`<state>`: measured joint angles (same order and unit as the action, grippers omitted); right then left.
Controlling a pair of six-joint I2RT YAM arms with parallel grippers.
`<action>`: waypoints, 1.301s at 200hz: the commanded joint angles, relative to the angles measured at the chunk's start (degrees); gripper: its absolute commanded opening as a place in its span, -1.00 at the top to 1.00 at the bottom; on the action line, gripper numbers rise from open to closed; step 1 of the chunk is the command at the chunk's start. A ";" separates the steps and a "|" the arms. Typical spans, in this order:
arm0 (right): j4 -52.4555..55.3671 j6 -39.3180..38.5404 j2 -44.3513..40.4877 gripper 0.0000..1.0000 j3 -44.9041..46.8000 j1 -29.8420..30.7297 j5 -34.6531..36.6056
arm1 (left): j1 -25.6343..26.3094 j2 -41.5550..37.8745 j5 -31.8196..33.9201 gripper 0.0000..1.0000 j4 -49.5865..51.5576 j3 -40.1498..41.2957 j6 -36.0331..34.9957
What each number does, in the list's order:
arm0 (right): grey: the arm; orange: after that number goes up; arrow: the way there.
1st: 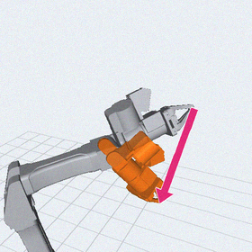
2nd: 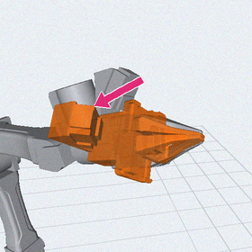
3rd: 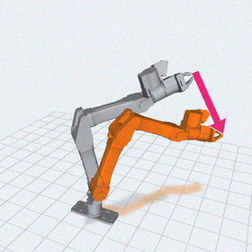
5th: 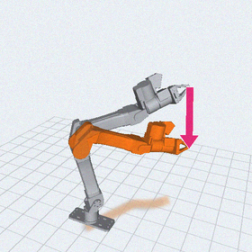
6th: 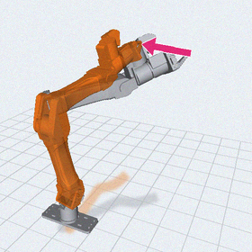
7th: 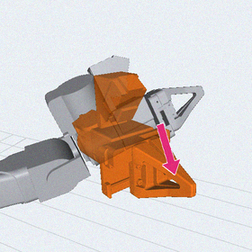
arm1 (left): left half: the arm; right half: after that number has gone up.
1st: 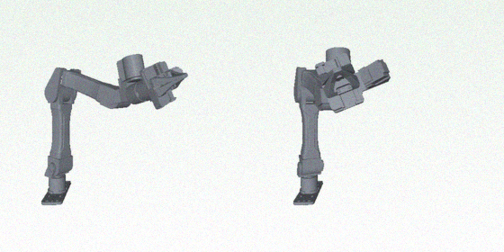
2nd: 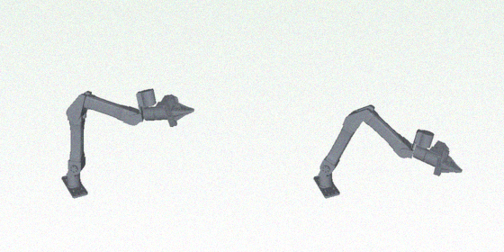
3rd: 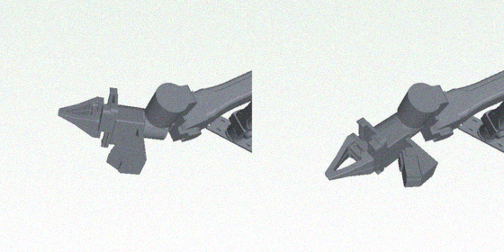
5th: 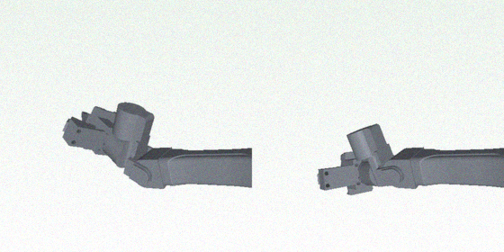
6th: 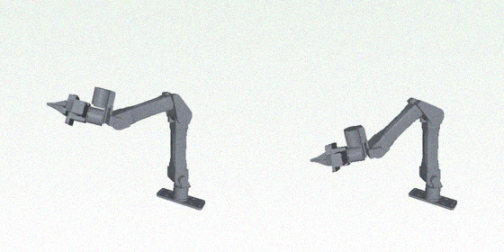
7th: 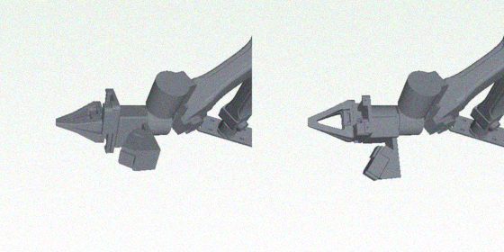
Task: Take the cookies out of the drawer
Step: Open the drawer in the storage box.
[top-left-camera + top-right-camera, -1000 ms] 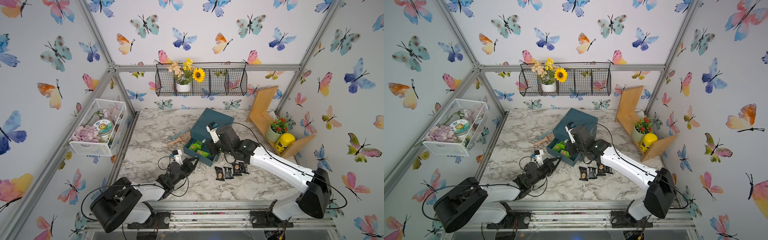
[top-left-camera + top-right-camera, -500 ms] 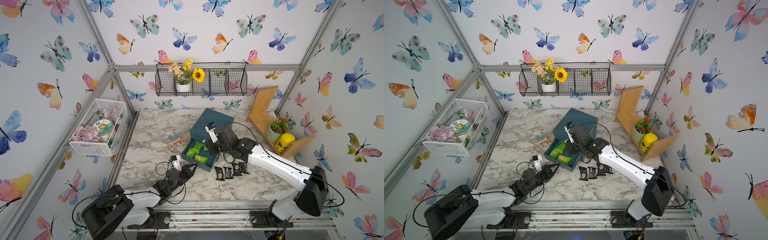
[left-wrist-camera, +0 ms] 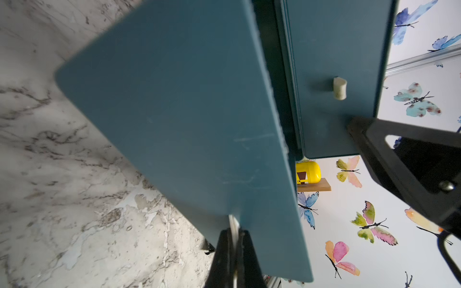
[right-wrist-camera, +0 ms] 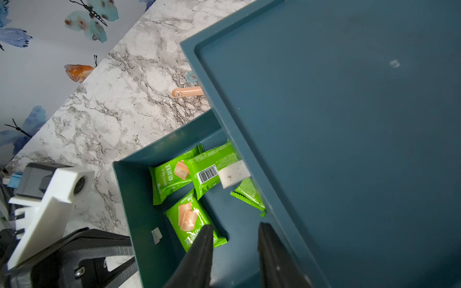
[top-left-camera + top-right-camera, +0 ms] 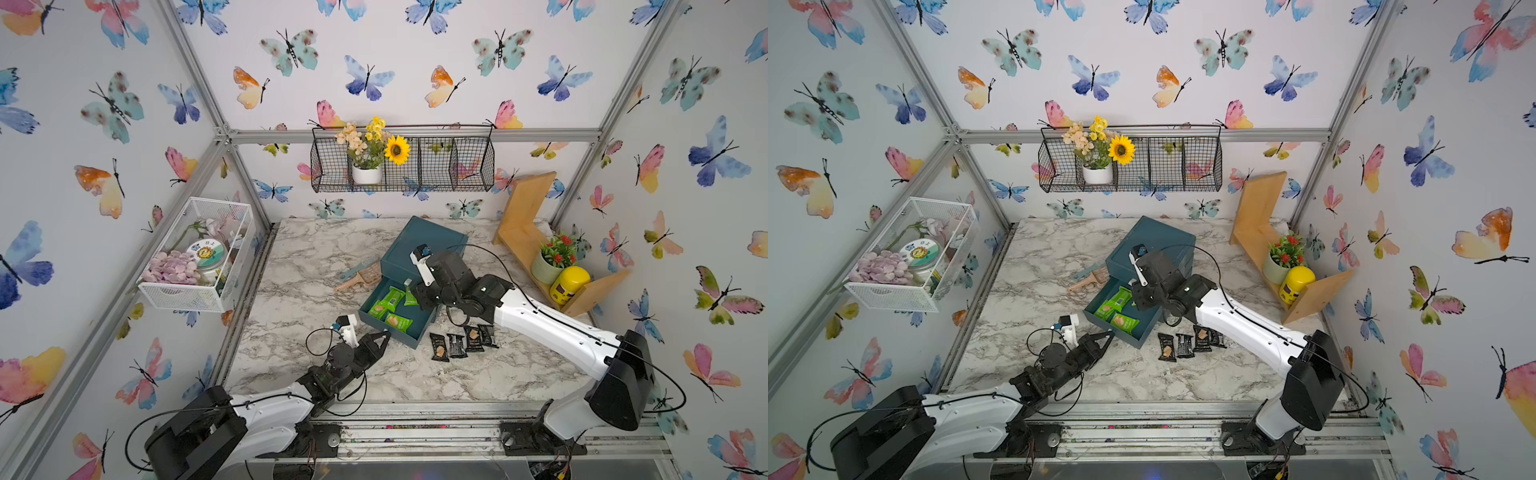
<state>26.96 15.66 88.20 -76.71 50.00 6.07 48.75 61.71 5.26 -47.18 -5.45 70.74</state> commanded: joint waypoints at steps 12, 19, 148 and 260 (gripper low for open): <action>1.73 -1.31 0.57 0.28 -2.57 0.58 1.01 | 0.82 -1.47 1.64 1.00 1.18 0.58 -1.41; 1.78 -1.42 0.57 0.27 -2.57 0.55 1.13 | 1.07 -1.58 1.77 1.00 1.23 0.68 -1.40; 4.50 -1.60 2.44 0.23 -4.59 2.09 6.82 | 3.95 -9.69 6.08 1.00 7.50 2.17 -0.76; 9.84 8.49 10.92 0.01 -10.32 12.84 16.04 | 5.10 -9.89 7.02 1.00 6.27 2.08 -0.78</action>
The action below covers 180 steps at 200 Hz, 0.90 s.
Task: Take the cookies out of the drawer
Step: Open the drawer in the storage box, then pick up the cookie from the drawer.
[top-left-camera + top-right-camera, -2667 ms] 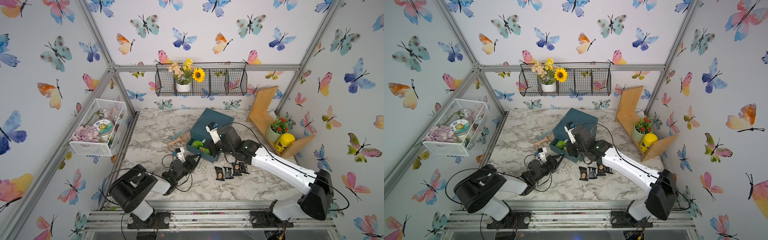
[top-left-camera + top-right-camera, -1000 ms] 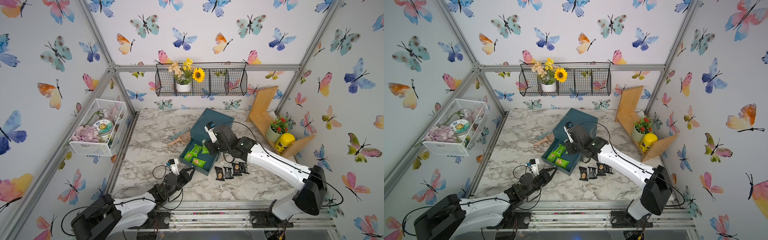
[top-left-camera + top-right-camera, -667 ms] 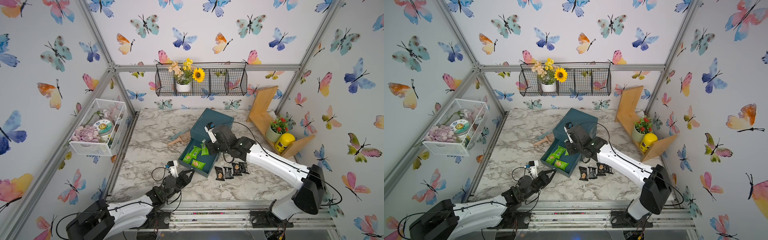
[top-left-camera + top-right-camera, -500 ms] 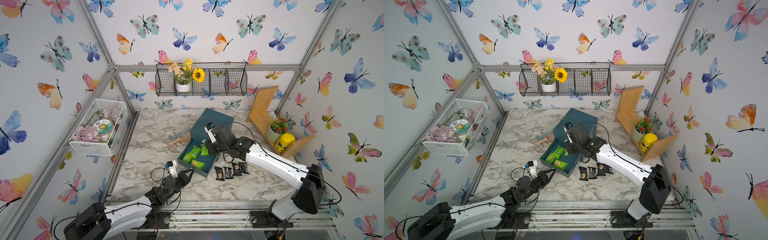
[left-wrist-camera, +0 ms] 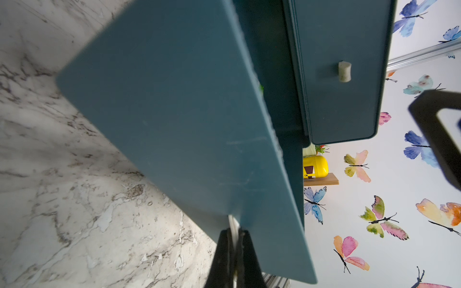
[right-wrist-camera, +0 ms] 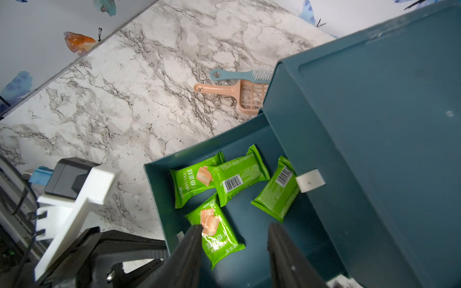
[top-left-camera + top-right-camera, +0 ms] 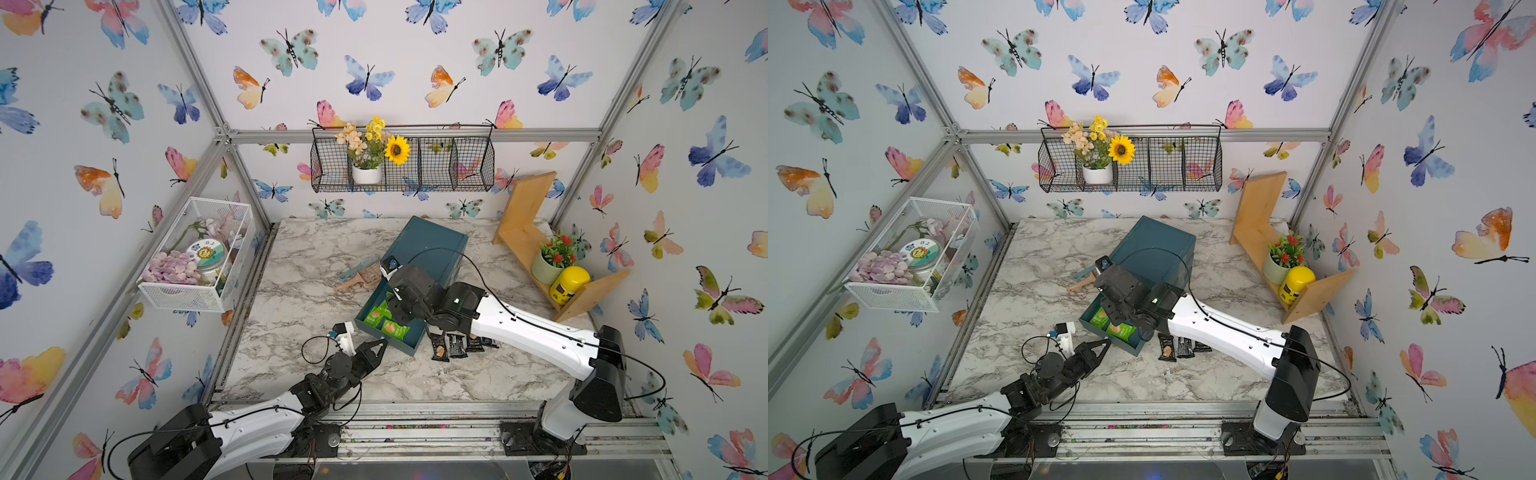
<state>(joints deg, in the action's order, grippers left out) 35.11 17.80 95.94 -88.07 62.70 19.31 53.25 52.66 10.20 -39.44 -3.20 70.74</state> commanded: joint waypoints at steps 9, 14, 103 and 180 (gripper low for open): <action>1.65 8.10 4.54 -0.02 1.24 0.20 3.63 | 0.70 -1.11 2.35 1.00 -1.43 -0.22 -0.85; 1.85 9.12 5.39 -0.04 1.22 0.23 4.29 | 0.80 -1.22 2.50 1.00 -1.41 -0.21 -0.87; -0.12 18.03 10.60 -0.25 3.80 0.23 15.29 | 2.27 -2.29 3.25 1.00 -1.08 -0.14 -0.70; -1.56 20.07 14.16 -0.25 2.88 0.15 19.18 | 3.60 -4.91 4.96 1.00 1.99 0.30 -0.01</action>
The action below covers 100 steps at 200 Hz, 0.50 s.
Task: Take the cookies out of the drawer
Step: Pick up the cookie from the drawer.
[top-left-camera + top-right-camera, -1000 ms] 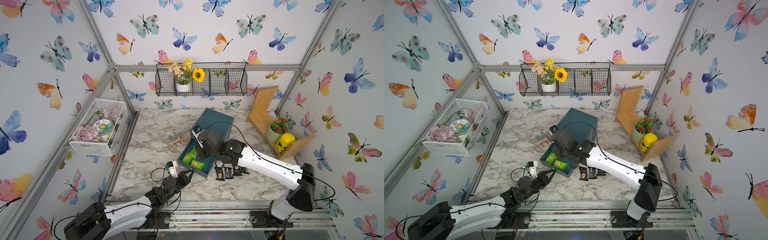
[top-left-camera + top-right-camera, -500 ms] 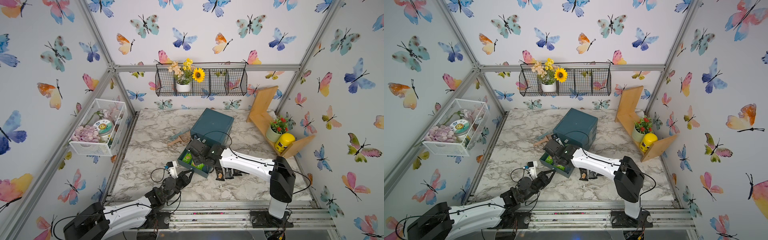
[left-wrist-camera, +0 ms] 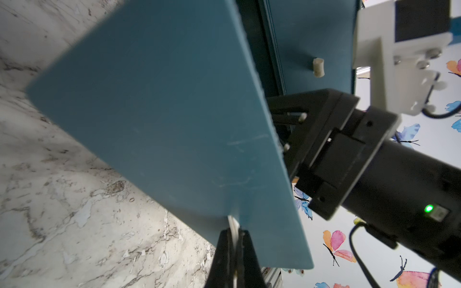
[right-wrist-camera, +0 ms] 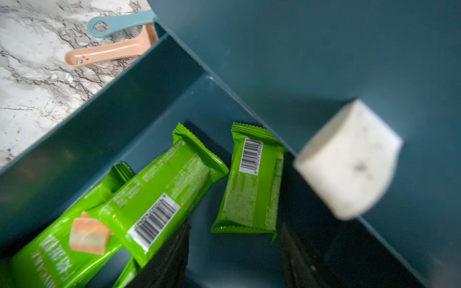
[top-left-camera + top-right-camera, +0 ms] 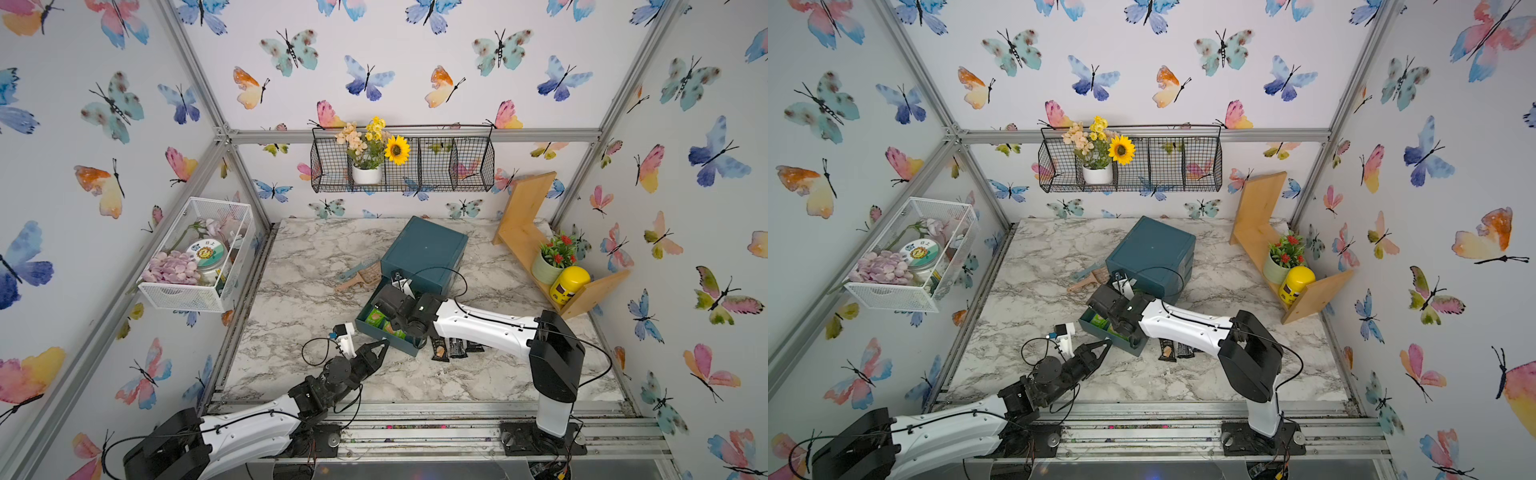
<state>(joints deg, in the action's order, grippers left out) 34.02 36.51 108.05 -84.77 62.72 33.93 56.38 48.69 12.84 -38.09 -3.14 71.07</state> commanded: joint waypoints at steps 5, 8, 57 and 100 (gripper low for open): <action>-0.48 1.49 2.30 -0.25 -0.50 0.13 4.83 | 0.47 -0.88 2.35 1.00 0.56 0.24 -0.36; -0.49 1.54 2.35 -0.25 -0.56 0.13 4.97 | 0.49 -0.81 2.36 1.00 0.58 0.25 -0.33; -0.96 2.69 3.74 -0.27 -0.47 -0.05 7.90 | 0.79 -0.18 2.45 1.00 0.12 0.41 -0.14; -2.88 2.69 3.76 -0.30 -0.16 -0.71 6.10 | 0.84 -0.22 2.52 1.00 0.12 0.59 0.07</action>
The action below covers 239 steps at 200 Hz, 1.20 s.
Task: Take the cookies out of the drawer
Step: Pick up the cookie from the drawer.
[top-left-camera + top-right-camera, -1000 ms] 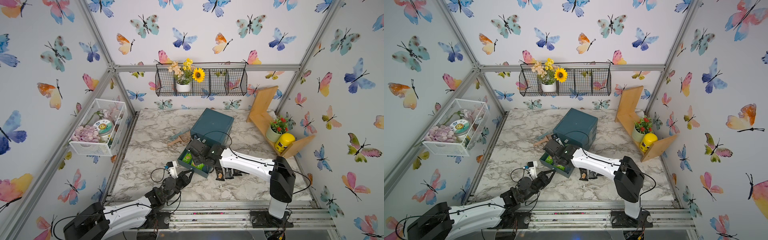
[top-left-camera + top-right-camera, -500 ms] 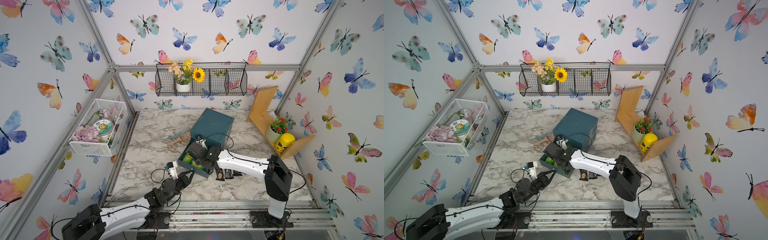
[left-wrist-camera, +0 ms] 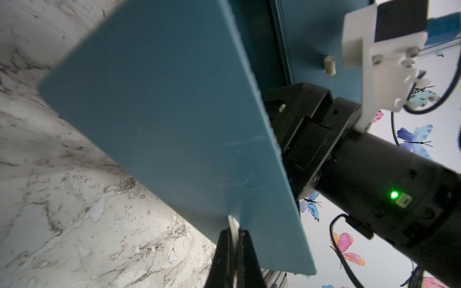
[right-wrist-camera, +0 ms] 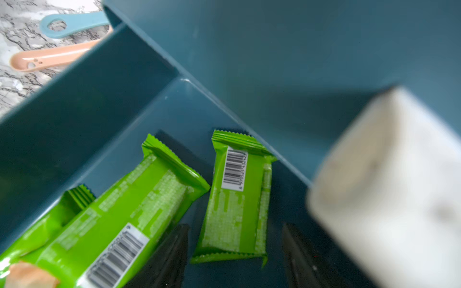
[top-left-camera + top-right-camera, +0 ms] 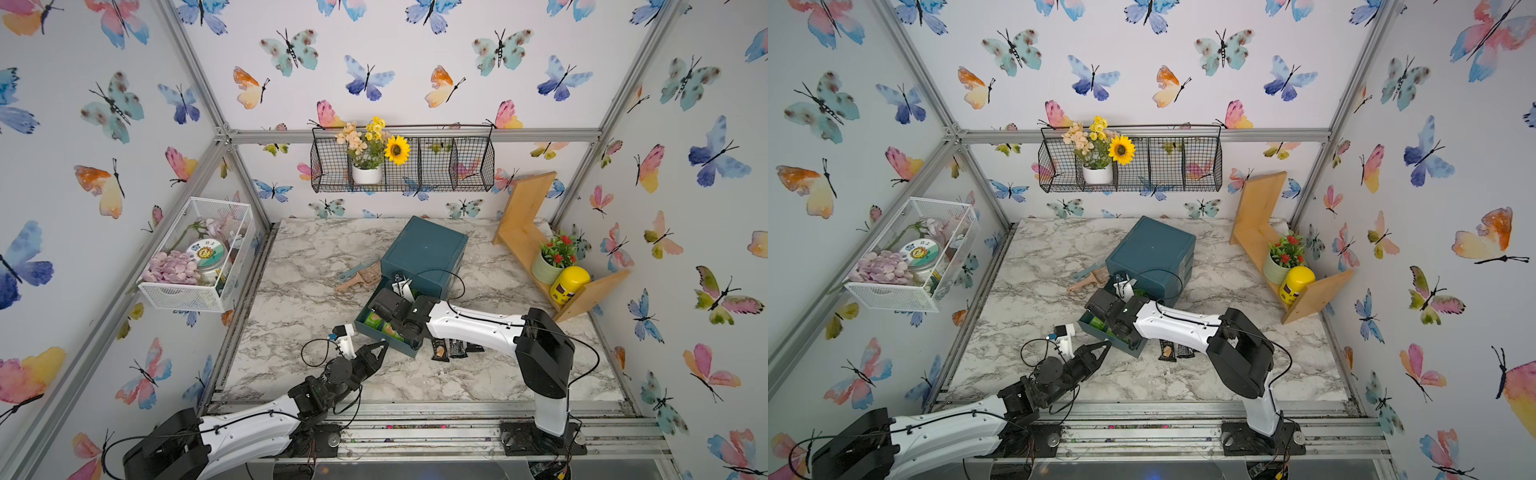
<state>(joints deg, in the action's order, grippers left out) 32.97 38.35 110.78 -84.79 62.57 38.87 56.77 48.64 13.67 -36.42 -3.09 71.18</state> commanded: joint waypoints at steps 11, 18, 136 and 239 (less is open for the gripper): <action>-2.72 0.90 1.10 -0.30 0.06 -0.99 0.19 | 0.44 -0.22 1.71 1.00 -1.54 0.62 -0.07; -3.06 1.00 1.24 -0.30 0.15 -1.25 -0.15 | 0.44 -0.22 1.68 1.00 -1.54 0.63 -0.06; -4.23 2.76 4.26 -0.06 -0.02 -3.55 -0.94 | 0.53 -0.57 2.23 1.00 -1.19 0.72 0.26; -4.97 1.63 3.86 0.33 0.07 -4.29 -2.53 | 0.53 -0.31 2.57 1.00 -1.05 0.04 -0.42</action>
<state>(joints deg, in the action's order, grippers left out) 26.92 39.77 113.78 -84.79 60.10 37.15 57.12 48.64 14.41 -35.94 -2.76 71.79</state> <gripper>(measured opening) 0.371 0.047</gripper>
